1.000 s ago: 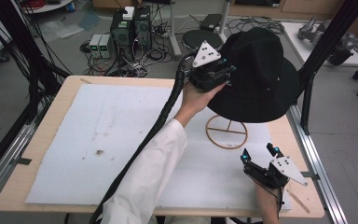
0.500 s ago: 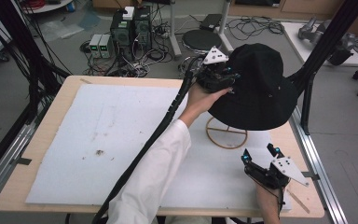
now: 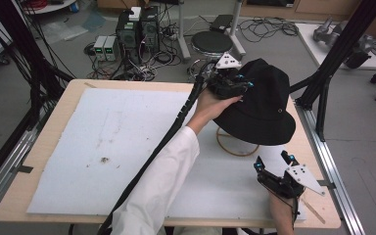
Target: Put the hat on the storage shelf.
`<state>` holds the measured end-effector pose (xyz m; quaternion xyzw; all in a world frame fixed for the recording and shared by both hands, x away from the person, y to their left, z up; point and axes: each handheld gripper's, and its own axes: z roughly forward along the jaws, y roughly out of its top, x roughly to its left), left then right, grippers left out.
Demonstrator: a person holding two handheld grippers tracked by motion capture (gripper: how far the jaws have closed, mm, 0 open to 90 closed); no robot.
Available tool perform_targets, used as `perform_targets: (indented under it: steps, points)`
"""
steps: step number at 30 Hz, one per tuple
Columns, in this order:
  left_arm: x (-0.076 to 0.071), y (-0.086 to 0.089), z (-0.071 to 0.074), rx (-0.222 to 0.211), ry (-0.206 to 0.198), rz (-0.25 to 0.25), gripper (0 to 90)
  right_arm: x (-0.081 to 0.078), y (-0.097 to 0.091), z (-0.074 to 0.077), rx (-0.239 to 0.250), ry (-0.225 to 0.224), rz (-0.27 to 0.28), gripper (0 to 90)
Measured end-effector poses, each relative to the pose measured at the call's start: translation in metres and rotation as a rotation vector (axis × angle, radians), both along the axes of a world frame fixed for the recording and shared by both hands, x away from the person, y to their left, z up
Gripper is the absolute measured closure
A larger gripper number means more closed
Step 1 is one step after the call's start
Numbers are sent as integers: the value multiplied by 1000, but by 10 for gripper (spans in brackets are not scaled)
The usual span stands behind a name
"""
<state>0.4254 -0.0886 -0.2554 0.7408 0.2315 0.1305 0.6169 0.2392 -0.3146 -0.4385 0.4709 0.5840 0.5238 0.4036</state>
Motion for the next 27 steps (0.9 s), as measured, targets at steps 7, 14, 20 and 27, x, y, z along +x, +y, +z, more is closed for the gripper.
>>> perform_targets:
  steps: [7,14,20,27]
  points:
    - [0,11,-7,-44,19,-8,626,0,0,0,-2,-1,-1,111]
    - [-1,20,-11,-78,16,11,510,0,1,0,-4,1,0,111]
    - [-5,28,-12,-90,10,14,457,1,0,0,-4,2,1,111]
    - [-11,36,-16,-90,7,18,366,1,1,0,0,7,-2,111]
